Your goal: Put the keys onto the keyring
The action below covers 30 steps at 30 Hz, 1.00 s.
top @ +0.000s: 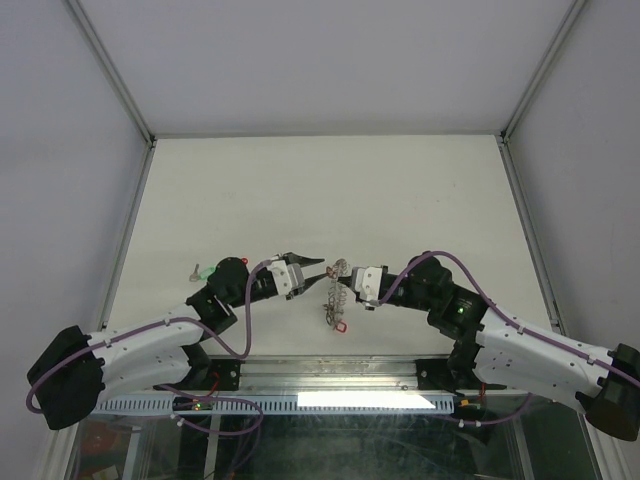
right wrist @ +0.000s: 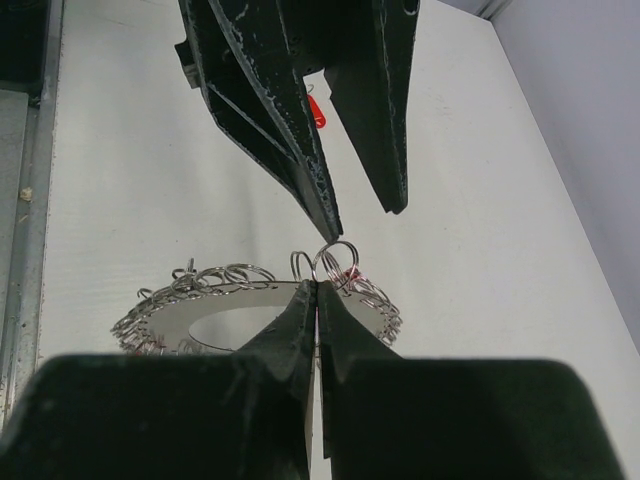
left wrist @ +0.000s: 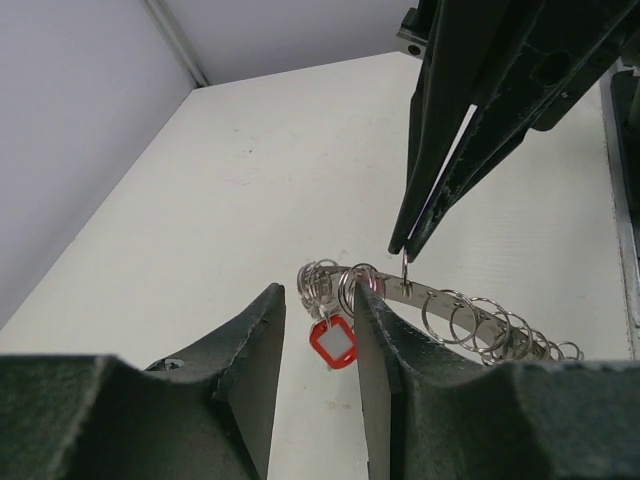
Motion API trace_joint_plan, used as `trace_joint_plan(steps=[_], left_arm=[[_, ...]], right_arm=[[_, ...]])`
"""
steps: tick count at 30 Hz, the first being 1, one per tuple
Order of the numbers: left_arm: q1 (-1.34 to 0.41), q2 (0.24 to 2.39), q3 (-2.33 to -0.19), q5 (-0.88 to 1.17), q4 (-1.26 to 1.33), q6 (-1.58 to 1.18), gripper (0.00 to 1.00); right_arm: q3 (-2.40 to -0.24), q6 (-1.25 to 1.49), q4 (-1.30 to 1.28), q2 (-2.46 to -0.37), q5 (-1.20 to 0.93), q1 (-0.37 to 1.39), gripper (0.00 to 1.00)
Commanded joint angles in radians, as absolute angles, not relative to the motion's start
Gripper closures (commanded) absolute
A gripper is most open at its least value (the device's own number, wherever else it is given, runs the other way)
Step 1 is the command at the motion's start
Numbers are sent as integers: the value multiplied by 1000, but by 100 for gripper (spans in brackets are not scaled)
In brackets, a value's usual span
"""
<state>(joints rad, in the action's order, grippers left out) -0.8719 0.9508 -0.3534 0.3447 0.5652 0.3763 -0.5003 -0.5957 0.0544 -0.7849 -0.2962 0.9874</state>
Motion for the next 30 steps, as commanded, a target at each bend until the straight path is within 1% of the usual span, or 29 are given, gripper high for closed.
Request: trace_joint_plan(steps=[1,5,9,14,16,20,23,30], left_arm=[[-882,966,-380,296,616,354,67],[-882,977,-392,276,602,345,68],[-882,935,-382,275,597,341,67],[-882,840,-348,379,602,360,70],[-882,831,-337,443,612,358,69],[-882,877,-351,551,614,327,66],[-881,924,-369,583,613,312,65],[-883,972,-383,525,597,325,66]], right_arm=[[-534,-582,138,-752,-313,995,100],[-534,-576,140,-749,-309,995,100],[-536,-577,138,-747,-291,994,100],[-541,-574,138,-756,-258,995,100],[-542,-572,143,-759,-257,996,100],[-542,-570,152,-765,-257,996,100],[-542,-572,153,-764,-254,995,100],[-540,-571,150,-756,-259,996,100]])
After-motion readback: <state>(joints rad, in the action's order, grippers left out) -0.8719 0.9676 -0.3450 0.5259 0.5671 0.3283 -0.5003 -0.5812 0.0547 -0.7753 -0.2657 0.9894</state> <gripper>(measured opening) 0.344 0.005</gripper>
